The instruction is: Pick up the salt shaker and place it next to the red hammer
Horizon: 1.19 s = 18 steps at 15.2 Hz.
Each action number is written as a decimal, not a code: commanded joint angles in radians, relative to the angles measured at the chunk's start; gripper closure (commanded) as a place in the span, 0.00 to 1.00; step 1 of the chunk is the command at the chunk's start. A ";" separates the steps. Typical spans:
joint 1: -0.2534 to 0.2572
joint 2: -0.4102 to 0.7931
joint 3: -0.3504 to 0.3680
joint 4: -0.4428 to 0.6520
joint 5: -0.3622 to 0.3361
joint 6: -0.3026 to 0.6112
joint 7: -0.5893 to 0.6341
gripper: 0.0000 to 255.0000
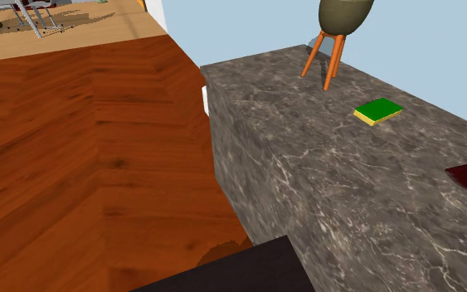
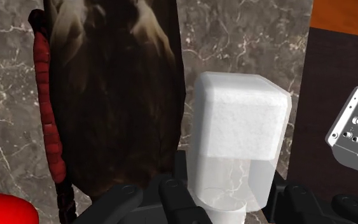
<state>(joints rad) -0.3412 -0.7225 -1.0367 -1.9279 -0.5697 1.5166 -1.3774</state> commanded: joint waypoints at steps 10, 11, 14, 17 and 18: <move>-0.017 -0.034 -0.054 -0.143 -0.049 0.125 0.024 1.00; -0.017 -0.036 -0.060 -0.155 -0.054 0.136 0.026 1.00; -0.019 -0.041 -0.079 -0.188 -0.069 0.170 0.031 1.00; -0.018 -0.044 -0.101 -0.220 -0.084 0.205 0.037 1.00; -0.020 -0.042 -0.108 -0.231 -0.086 0.218 0.036 1.00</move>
<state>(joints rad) -0.3580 -0.7660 -1.1293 -2.1433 -0.6183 1.7189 -1.3432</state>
